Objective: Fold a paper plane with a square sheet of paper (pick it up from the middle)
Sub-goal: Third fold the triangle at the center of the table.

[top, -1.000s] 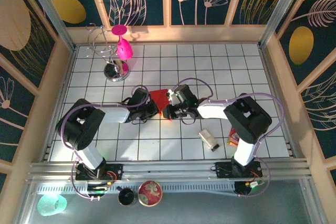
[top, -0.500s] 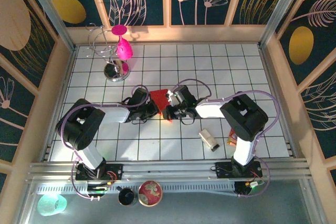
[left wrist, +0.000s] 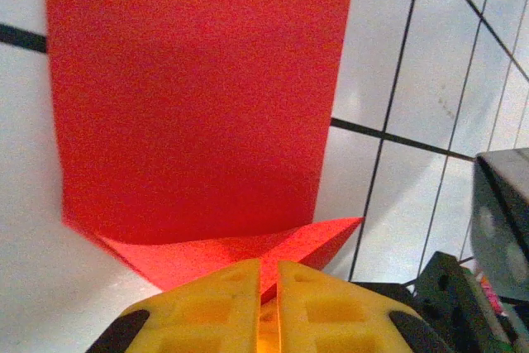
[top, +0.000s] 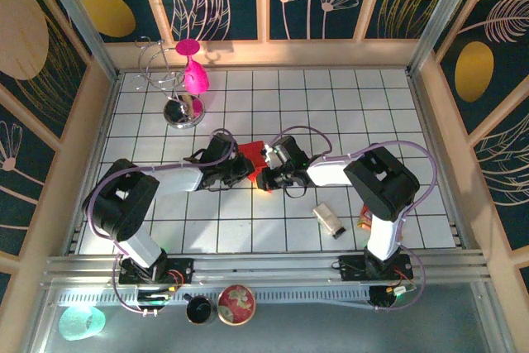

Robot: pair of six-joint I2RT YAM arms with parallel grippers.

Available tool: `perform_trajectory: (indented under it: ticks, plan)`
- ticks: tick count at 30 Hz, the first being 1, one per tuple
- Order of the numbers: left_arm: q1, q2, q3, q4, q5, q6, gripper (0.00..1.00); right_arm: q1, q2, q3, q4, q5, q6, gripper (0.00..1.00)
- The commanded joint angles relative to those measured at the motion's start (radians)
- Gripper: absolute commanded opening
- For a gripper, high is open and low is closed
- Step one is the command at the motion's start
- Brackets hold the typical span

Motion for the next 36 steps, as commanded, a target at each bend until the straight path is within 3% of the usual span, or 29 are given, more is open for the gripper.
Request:
perform_trajectory:
  ticks: [1,18,30,36]
  plan:
    - [-0.004,0.014,0.011,-0.013,0.018,0.021,0.12,-0.008,0.018,0.019,-0.033,0.011,-0.002,0.01]
    - [-0.003,0.104,-0.002,-0.1,-0.065,0.037,0.08,-0.014,-0.006,0.0,-0.05,-0.004,-0.003,0.02]
    - [-0.002,0.112,-0.009,-0.103,-0.064,0.04,0.06,-0.024,-0.142,-0.19,-0.04,-0.014,-0.01,0.02]
    - [-0.003,0.109,0.006,-0.095,-0.043,0.052,0.06,-0.035,-0.255,-0.205,-0.061,0.023,-0.024,0.02]
